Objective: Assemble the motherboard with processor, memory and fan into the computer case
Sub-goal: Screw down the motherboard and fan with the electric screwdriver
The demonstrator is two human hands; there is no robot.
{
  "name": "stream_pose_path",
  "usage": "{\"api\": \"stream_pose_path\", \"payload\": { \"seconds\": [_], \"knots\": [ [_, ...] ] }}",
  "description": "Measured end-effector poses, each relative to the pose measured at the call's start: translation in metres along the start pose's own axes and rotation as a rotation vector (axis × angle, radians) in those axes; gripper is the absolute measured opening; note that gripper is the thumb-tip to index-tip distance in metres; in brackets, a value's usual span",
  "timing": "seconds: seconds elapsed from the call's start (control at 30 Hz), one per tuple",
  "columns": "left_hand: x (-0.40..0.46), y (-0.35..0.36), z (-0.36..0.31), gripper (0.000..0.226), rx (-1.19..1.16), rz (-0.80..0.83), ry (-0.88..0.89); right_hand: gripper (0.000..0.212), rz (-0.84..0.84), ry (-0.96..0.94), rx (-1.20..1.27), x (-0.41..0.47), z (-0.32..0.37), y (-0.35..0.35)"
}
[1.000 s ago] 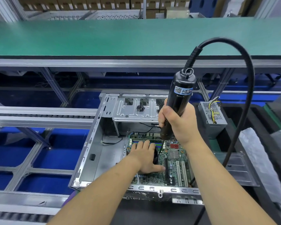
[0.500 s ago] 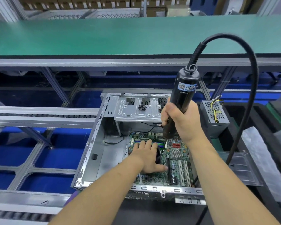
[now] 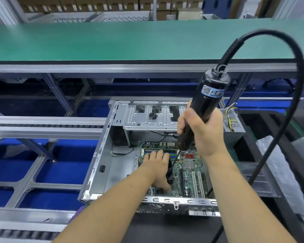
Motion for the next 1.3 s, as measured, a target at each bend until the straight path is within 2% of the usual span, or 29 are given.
{"api": "stream_pose_path", "payload": {
  "seconds": [0.1, 0.27, 0.67, 0.93, 1.03, 1.13, 1.23, 1.3],
  "knots": [
    [0.002, 0.002, -0.001, 0.113, 0.004, -0.017, -0.005, 0.026, 0.040, 0.018, 0.001, -0.006, 0.006, -0.003],
    [0.004, 0.006, 0.000, 0.114, 0.014, -0.020, -0.015, 0.042, 0.047, 0.045, -0.041, -0.019, 0.003, -0.001],
    [0.006, 0.008, 0.001, 0.108, 0.005, -0.072, -0.007, 0.038, 0.000, 0.030, -0.007, -0.022, 0.003, -0.003],
    [0.005, 0.008, 0.001, 0.106, -0.003, -0.072, -0.016, 0.037, 0.046, 0.033, -0.010, -0.022, 0.003, 0.000],
    [0.004, 0.006, 0.000, 0.100, 0.009, -0.069, -0.030, 0.045, 0.086, 0.030, -0.070, -0.028, 0.002, 0.003],
    [0.005, 0.005, 0.000, 0.102, 0.026, -0.042, -0.030, 0.055, 0.130, 0.009, -0.163, -0.039, -0.003, 0.011],
    [0.005, 0.006, 0.000, 0.098, 0.025, -0.052, -0.022, 0.045, 0.138, 0.013, -0.190, -0.041, -0.003, 0.015],
    [0.005, 0.008, 0.000, 0.097, 0.012, -0.088, -0.028, 0.037, 0.081, 0.033, -0.131, -0.033, -0.002, 0.008]
  ]
}}
Point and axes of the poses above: each hand's wrist, its own x-axis towards the middle knuckle, its own y-axis out of the palm, z = x × y, the point moved 2 cm from there along x, towards the middle knuckle, and after that the axes turned 1 degree about -z, right-handed, at the moved point
